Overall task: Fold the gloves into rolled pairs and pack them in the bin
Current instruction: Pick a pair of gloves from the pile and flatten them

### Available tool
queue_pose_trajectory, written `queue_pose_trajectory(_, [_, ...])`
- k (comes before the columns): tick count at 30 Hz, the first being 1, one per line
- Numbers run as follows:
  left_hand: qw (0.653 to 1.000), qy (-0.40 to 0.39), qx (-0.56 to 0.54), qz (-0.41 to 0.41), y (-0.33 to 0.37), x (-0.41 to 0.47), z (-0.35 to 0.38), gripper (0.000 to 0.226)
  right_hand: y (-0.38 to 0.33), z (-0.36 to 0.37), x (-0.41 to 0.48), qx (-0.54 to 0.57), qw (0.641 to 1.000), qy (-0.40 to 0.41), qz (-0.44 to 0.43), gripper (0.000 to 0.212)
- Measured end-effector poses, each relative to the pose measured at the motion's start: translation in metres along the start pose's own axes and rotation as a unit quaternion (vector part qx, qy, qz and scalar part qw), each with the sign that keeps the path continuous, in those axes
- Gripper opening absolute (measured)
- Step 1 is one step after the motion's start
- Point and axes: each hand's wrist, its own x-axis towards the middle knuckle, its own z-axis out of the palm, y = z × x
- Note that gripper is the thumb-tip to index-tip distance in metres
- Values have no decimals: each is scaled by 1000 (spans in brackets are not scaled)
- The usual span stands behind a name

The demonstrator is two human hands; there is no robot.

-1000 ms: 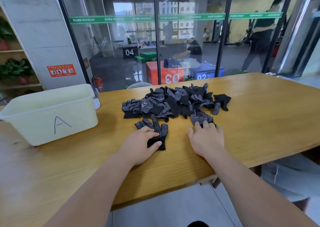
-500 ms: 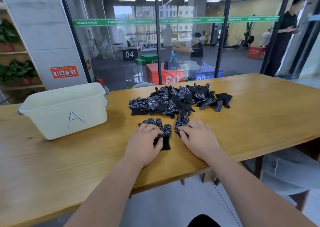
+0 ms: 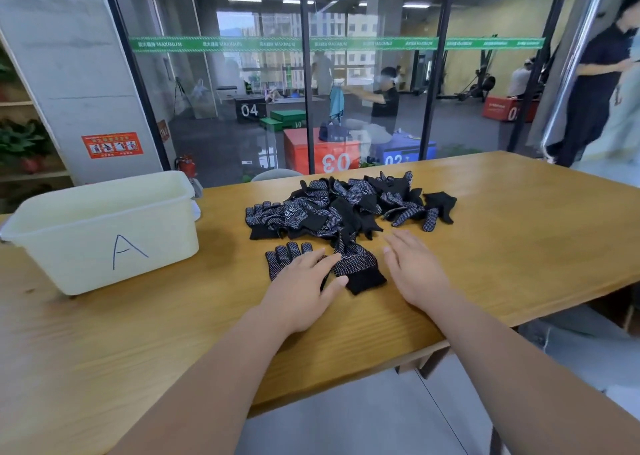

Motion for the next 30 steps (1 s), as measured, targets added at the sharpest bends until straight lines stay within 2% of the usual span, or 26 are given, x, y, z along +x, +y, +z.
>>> queue_pose_trajectory(3, [1000, -6, 12, -25, -1, 15, 11, 69, 18, 2, 22, 5, 999, -24, 46, 61])
queue_pose_trajectory(9, [998, 12, 30, -52, -6, 21, 23, 69, 57, -4, 70, -120, 991, -25, 59, 68])
queue_pose_trajectory(14, [998, 8, 30, -57, -7, 21, 24, 69, 77, 5, 97, -130, 983, -87, 94, 77])
queue_pose_trajectory(18, [996, 59, 30, -64, -3, 17, 21, 66, 71, 7, 87, -211, 976, -16, 51, 69])
queue_pose_trajectory(23, [976, 124, 131, -121, 3, 11, 16, 60, 45, 4, 62, -244, 969, 23, 17, 64])
queue_pose_trajectory(27, [976, 97, 129, -148, -11, 16, 13, 58, 20, 0, 35, -217, 976, 26, 19, 54])
queue_pose_trajectory(30, [976, 67, 100, -181, -37, 20, 4, 63, 4, -3, 18, -137, 989, 54, -5, 47])
